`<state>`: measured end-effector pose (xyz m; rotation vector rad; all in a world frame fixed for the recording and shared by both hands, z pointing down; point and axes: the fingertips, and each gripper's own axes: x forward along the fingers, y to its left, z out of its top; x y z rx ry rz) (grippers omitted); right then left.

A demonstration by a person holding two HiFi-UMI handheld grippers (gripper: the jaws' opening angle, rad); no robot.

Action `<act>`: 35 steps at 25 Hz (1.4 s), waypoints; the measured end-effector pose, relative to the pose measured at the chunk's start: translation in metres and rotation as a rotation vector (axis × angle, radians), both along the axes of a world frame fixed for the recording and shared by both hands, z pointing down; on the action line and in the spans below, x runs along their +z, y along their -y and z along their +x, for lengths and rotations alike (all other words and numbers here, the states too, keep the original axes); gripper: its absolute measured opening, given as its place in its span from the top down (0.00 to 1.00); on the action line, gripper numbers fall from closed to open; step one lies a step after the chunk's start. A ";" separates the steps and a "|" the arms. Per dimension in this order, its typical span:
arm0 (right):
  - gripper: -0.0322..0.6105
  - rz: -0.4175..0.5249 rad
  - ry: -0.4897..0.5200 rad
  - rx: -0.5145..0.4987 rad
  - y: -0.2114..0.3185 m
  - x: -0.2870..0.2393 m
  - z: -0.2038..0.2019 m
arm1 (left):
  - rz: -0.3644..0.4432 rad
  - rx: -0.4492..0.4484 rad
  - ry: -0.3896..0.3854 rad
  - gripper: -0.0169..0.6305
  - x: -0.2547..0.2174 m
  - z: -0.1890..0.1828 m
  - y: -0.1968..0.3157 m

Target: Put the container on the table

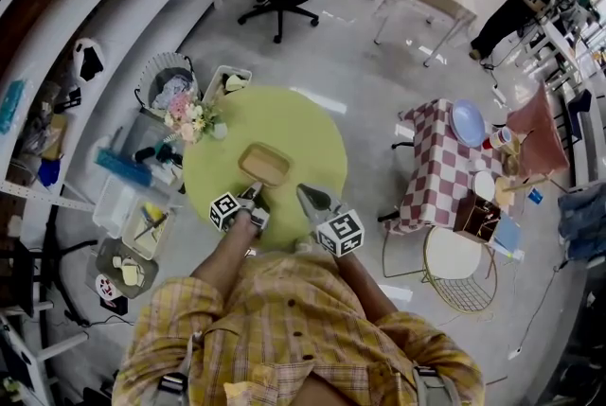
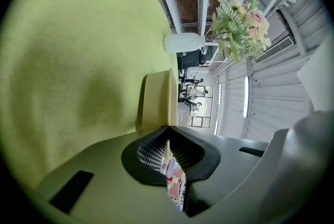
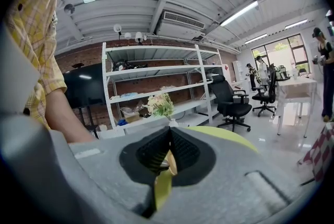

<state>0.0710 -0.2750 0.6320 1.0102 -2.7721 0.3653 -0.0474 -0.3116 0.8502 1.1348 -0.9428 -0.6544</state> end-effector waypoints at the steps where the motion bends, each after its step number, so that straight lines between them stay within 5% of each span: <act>1: 0.95 0.001 0.000 0.004 0.001 0.000 0.001 | 0.004 0.000 -0.001 0.95 -0.001 0.000 0.002; 16: 0.95 -0.004 -0.001 0.026 -0.002 -0.001 0.013 | -0.013 0.066 -0.005 0.95 0.001 0.014 0.006; 35: 0.95 -0.017 0.036 0.033 -0.014 -0.005 0.007 | 0.008 0.024 -0.018 0.95 -0.014 0.006 -0.006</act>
